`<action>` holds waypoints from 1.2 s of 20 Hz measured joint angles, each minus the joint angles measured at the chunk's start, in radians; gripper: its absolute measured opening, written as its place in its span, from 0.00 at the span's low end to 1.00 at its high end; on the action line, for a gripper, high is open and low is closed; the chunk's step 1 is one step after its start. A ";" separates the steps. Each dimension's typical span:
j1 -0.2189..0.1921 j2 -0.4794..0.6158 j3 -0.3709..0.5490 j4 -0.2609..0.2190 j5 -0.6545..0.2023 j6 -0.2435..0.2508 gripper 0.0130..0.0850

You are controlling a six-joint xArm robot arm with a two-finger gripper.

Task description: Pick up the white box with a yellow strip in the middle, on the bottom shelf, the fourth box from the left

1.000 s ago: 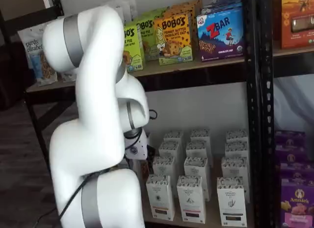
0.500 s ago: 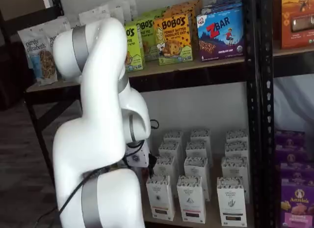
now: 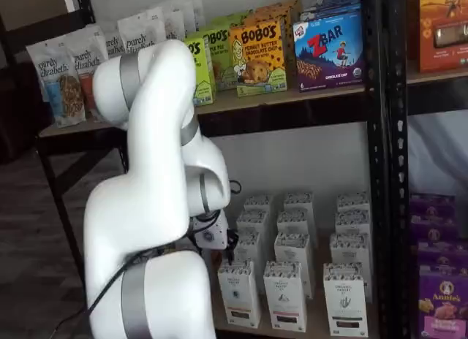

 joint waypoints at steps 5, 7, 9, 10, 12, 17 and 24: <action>-0.023 0.063 -0.077 -0.013 0.026 -0.010 1.00; -0.026 0.086 -0.110 0.033 0.049 -0.056 1.00; -0.031 0.108 -0.142 0.067 0.075 -0.092 1.00; -0.034 0.119 -0.157 0.080 0.086 -0.107 1.00; -0.041 0.139 -0.185 0.112 0.104 -0.144 1.00; -0.070 0.181 -0.266 0.125 0.169 -0.180 1.00; -0.094 0.243 -0.367 0.129 0.237 -0.204 1.00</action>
